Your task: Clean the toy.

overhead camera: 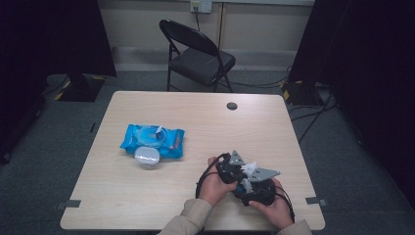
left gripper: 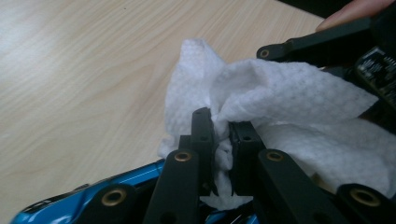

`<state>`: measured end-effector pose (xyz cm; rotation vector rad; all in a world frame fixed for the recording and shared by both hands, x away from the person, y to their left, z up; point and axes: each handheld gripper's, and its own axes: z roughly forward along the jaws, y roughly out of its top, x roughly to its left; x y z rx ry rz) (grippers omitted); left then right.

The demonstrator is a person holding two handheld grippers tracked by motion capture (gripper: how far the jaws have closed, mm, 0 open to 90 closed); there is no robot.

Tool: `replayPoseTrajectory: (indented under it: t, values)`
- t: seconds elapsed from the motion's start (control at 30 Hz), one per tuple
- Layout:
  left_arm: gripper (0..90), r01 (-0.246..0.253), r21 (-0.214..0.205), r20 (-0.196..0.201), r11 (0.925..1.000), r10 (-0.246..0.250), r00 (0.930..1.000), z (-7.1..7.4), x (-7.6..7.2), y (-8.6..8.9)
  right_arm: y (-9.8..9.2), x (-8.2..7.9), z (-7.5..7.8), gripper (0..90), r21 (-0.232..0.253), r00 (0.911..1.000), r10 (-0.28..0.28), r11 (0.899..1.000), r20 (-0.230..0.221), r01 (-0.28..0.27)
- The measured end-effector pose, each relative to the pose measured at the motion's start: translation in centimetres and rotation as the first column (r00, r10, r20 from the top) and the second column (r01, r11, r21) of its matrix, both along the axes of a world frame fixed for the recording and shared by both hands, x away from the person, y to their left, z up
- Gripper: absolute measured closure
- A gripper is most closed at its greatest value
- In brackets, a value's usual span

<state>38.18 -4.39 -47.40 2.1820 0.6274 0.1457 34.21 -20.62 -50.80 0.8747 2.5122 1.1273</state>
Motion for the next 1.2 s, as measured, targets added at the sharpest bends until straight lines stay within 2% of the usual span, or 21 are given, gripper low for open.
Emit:
replayPoseTrajectory:
  t: [0.1, 0.23, 0.4, 0.43, 0.57, 0.73, 0.9, 0.97, 1.2]
  values:
    - [82.6, -0.018, 0.005, 0.003, 0.9998, 0.018, 0.9998, 0.0, 0.2, 0.6, 0.0, 0.0, 0.0, 24.2, 0.000, 1.0000, 0.000, 1.000, 0.000, 0.000]
    - [82.2, -0.012, -0.029, -0.010, 0.9995, 0.011, 0.9999, -0.4, 0.5, 1.1, 0.0, 0.0, 0.0, 24.2, 0.000, 1.0000, 0.002, 1.000, 0.001, -0.002]
    - [81.6, -0.021, -0.032, -0.007, 0.9993, 0.020, 0.9998, -0.4, 0.8, 1.7, 0.0, 0.0, 0.0, 24.3, 0.000, 1.0000, 0.004, 1.000, 0.002, -0.004]
    - [81.6, -0.021, -0.043, -0.015, 0.9988, 0.021, 0.9997, -0.5, 0.9, 1.7, 0.0, 0.0, 0.0, 24.3, 0.000, 1.0000, 0.004, 1.000, 0.002, -0.004]
    - [81.5, -0.048, -0.031, 0.003, 0.9984, 0.048, 0.9989, -0.4, 1.3, 2.3, 0.0, 0.0, 0.0, 24.3, 0.001, 1.0000, 0.003, 1.000, 0.002, -0.003]
    - [81.2, -0.075, -0.041, 0.001, 0.9963, 0.075, 0.9971, -0.5, 1.9, 3.2, 0.0, 0.0, 0.0, 24.3, 0.001, 1.0000, 0.003, 1.000, 0.002, -0.003]
    - [81.3, -0.102, -0.017, 0.015, 0.9946, 0.103, 0.9946, -0.6, 2.5, 4.0, 0.0, 0.0, 0.0, 24.3, 0.001, 1.0000, 0.003, 1.000, 0.001, -0.003]
    - [81.4, -0.114, -0.027, 0.010, 0.9931, 0.114, 0.9934, -0.8, 2.7, 4.4, 0.0, 0.0, 0.0, 24.3, 0.001, 1.0000, 0.003, 1.000, 0.001, -0.003]
    - [81.5, -0.113, -0.017, 0.029, 0.9935, 0.113, 0.9932, -0.9, 2.9, 4.7, 0.0, 0.0, 0.0, 24.3, 0.001, 1.0000, 0.002, 1.000, 0.001, -0.002]
